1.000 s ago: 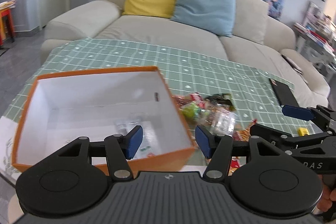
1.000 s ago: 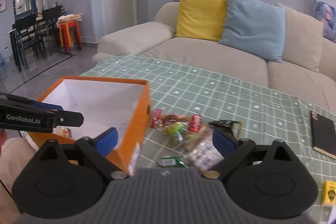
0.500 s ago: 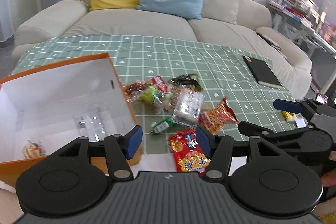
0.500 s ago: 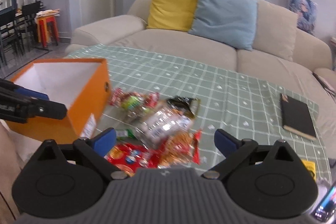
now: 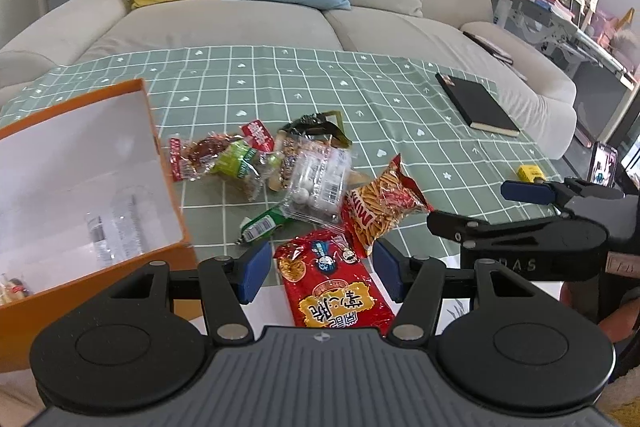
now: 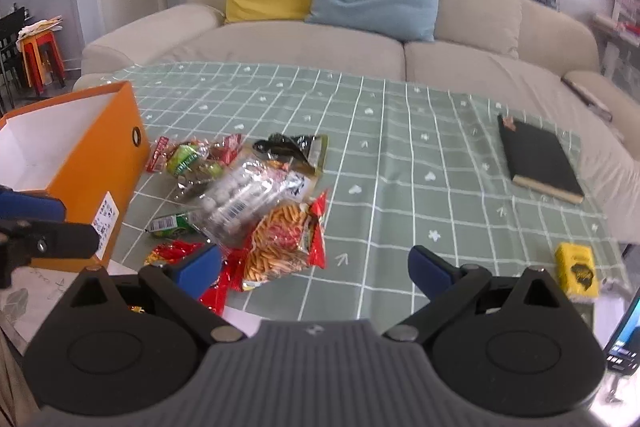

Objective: Organize snacks
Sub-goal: 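Grasp the red cartoon snack bag with the left tool while the right tool grasps the red-orange fries bag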

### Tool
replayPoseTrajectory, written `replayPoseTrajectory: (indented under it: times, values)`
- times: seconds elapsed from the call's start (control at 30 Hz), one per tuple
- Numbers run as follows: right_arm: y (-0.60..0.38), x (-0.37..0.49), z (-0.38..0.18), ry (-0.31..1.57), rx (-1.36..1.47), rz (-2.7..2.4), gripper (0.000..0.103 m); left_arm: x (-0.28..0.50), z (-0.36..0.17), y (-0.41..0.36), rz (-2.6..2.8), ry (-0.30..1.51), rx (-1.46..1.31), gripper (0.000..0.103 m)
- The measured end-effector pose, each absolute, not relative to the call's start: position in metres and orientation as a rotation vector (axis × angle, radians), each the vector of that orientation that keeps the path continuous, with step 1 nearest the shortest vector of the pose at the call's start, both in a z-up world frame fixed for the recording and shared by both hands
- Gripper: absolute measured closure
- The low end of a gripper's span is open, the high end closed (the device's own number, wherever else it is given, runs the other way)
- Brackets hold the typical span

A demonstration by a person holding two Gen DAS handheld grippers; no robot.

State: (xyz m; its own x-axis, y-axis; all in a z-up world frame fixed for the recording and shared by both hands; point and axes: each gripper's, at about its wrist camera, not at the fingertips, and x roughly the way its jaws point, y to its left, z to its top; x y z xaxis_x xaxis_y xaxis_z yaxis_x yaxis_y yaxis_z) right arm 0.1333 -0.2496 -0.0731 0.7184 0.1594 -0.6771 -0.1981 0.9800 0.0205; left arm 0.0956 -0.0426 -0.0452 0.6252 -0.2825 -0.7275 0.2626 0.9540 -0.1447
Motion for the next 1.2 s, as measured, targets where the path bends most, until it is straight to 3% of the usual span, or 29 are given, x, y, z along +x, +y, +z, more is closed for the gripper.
replayPoseTrajectory:
  times: [0.4, 0.83, 1.07, 1.2]
  values:
    - [-0.253, 0.171, -0.090, 0.842, 0.083, 0.258, 0.009, 0.116, -0.081, -0.058, -0.298, 0.999, -0.028, 0.034]
    - [-0.242, 0.203, -0.117, 0.907, 0.082, 0.259, 0.012, 0.144, -0.114, -0.069, -0.178, 1.100, -0.093, 0.019]
    - [-0.238, 0.205, -0.123, 0.910, 0.041, 0.271, 0.027, 0.154, -0.124, -0.078, -0.171, 1.130, -0.080, 0.016]
    - [-0.234, 0.203, -0.125, 0.908, 0.004, 0.285, 0.042, 0.159, -0.129, -0.082, -0.161, 1.144, -0.078, 0.013]
